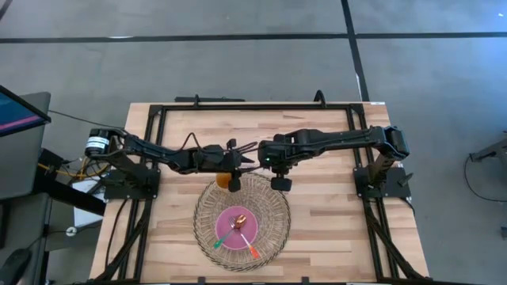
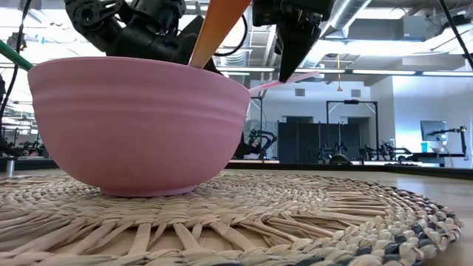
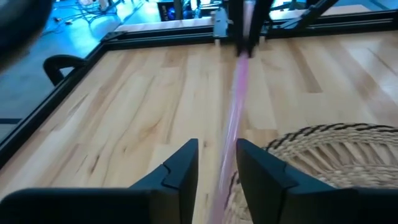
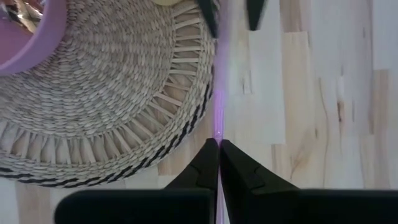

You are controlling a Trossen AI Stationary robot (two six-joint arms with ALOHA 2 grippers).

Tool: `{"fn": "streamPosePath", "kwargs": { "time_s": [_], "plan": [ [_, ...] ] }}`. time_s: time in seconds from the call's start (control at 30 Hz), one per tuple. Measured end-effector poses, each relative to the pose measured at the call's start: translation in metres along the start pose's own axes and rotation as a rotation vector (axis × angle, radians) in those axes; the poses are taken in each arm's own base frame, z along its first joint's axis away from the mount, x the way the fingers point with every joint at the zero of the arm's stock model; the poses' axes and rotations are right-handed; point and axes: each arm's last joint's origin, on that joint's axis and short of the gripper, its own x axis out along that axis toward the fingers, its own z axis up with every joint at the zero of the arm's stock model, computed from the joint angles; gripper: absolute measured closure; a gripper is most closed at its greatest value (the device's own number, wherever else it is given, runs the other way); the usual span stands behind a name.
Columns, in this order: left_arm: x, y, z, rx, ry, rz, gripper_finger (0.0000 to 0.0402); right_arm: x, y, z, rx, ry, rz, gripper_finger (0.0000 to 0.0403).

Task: Pick & Place Utensil
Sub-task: Put the pink straw into the yellow cup

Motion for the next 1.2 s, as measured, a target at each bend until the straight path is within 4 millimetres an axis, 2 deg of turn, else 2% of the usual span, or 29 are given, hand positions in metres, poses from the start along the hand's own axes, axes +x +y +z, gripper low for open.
{"fn": "streamPosePath", "kwargs": {
  "time_s": [0.47,0.7,0.83,1.03,1.2],
  "plan": [
    [0.0002,0.0006,-0.0002,-0.005,-0.006,-0.051,0.0342,0.0,0.0,0.0027,-0.031,-0.027,0.005,0.0401],
    [0.0001,-0.0001,-0.0005,-0.003,-0.004,-0.073,0.0391,0.0,-0.0001,0.0031,-0.032,-0.032,0.005,0.0401],
    [0.0001,-0.0009,-0.0008,-0.002,-0.003,-0.099,0.0393,0.0,0.0,0.0037,-0.032,-0.038,0.006,0.0398],
    [0.0,-0.0012,-0.0006,-0.002,-0.006,-0.102,0.0396,-0.0001,-0.0003,0.0052,-0.055,-0.053,-0.013,0.0354],
    [0.0,-0.0011,-0.0004,-0.001,-0.008,-0.101,0.0395,-0.0005,-0.0041,0.0054,-0.074,-0.055,-0.15,0.0307]
  ]
}}
